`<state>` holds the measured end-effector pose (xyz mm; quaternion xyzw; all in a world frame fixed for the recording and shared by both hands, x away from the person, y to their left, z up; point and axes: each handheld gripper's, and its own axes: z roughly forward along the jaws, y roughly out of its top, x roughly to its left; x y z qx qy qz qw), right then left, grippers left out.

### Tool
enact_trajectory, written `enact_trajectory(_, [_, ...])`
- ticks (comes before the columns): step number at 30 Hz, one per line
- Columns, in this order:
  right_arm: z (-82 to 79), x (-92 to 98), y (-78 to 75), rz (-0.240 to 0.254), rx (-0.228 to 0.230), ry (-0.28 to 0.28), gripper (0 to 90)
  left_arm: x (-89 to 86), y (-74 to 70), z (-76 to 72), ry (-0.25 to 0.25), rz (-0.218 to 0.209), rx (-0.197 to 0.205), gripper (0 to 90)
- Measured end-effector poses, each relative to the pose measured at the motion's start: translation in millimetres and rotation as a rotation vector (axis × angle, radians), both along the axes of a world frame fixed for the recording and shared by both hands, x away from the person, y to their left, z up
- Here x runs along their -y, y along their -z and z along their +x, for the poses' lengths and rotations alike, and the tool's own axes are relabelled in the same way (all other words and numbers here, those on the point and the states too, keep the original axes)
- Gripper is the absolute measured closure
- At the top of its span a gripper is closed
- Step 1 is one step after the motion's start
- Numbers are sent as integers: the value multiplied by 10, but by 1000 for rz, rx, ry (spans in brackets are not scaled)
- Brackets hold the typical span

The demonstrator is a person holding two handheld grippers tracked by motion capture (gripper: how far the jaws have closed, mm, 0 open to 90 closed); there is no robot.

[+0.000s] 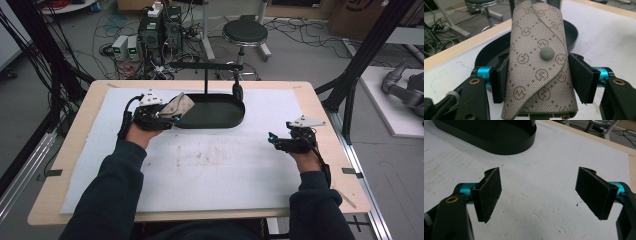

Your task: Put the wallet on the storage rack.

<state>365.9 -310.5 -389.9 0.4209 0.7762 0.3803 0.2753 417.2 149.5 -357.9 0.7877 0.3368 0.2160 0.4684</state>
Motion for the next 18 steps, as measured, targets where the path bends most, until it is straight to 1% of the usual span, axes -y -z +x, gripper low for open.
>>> enact_trajectory(6, [6,2,3,4,-3,-1,215,148,43,248,3,40,7,379])
enact_trajectory(10, [2,-4,3,7,-2,-4,214,240,161,401,-6,66,-5,378])
enact_trajectory(12, [-5,-5,-1,9,-1,-2,214,273,215,469,-12,72,-16,378])
enact_trajectory(14, [-10,-2,-5,13,-3,-3,214,302,264,528,-23,59,-22,378])
enact_trajectory(18, [-13,9,-5,18,-1,0,214,355,353,630,-42,55,-43,378])
